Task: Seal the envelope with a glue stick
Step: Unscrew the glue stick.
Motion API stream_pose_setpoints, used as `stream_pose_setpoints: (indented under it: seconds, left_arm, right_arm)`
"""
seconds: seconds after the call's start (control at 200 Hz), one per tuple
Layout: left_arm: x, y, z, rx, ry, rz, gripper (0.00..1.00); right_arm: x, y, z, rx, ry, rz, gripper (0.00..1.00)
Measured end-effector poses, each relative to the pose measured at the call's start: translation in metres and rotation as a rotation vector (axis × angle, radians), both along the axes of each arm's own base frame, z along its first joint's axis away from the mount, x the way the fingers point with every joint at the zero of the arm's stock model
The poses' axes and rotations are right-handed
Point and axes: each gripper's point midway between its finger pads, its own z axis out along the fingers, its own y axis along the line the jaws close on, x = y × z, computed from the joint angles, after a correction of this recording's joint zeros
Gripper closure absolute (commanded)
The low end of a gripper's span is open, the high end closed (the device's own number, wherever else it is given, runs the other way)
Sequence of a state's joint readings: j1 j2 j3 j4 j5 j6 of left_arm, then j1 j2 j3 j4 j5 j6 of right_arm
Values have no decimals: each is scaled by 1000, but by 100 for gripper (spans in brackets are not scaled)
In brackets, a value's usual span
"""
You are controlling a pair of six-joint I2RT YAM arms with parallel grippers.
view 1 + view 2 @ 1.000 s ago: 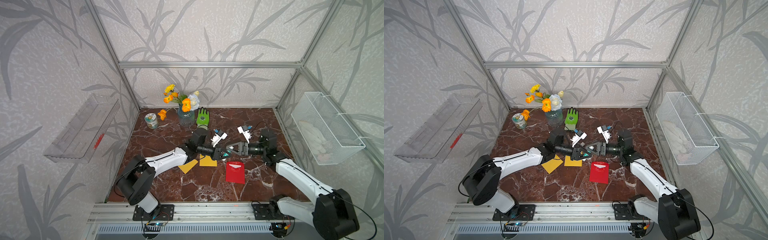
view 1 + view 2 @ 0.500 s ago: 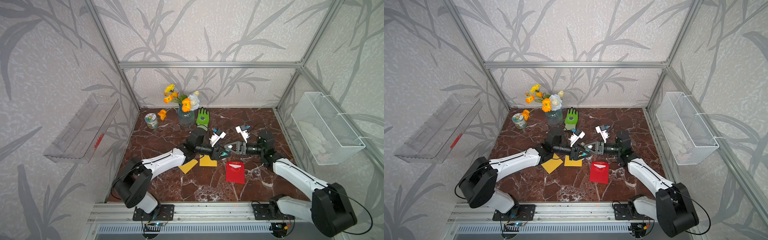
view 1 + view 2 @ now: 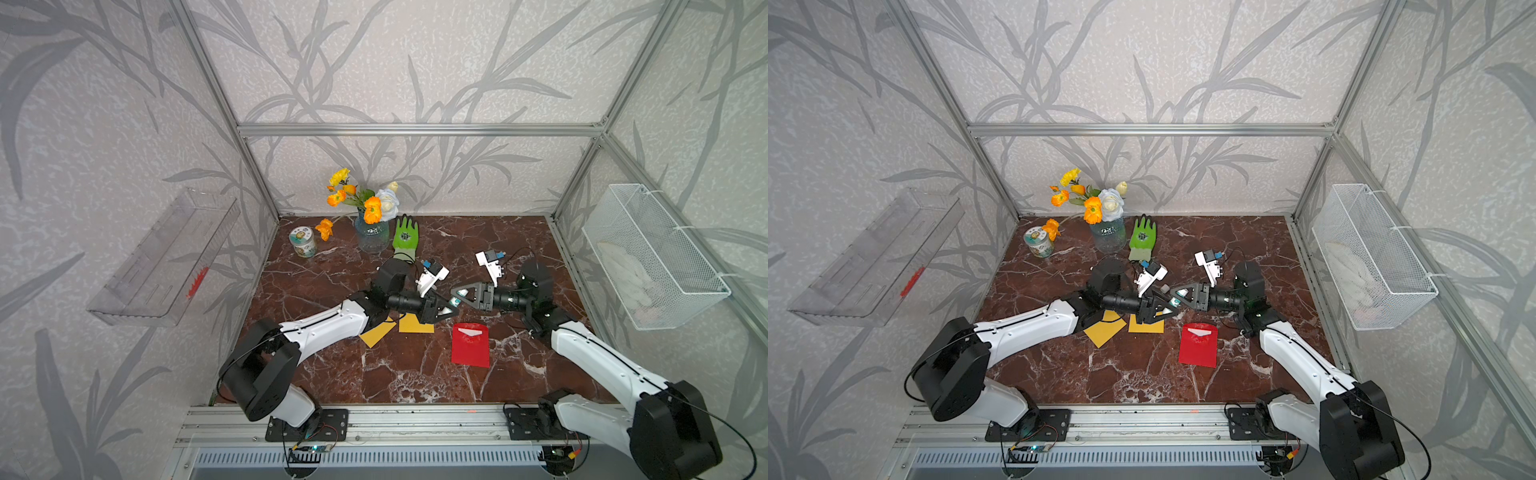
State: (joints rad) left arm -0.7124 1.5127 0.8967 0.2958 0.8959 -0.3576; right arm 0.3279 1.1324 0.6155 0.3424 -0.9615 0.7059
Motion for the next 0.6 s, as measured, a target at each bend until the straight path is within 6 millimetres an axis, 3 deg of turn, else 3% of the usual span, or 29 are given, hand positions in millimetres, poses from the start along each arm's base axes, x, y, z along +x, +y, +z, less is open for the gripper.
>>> stream_pose_setpoints:
  seconds: [0.045, 0.09, 0.155, 0.21, 0.6]
  left_arm:
    - [-1, 0, 1, -4, -1, -9, 94]
    - [-1, 0, 1, -6, -8, -12, 100]
    - [-1, 1, 2, -8, -7, -16, 100]
    - [-1, 1, 1, -8, -12, -19, 100]
    - [-7, 4, -1, -3, -2, -57, 100]
  right_arm:
    - [1, 0, -1, -2, 1, -6, 94]
    - [1, 0, 0, -2, -1, -6, 80]
    - [1, -1, 0, -4, -6, -7, 64]
    - [-2, 0, 0, -7, -10, 2, 58]
    - [-14, 5, 0, -6, -23, 66, 59]
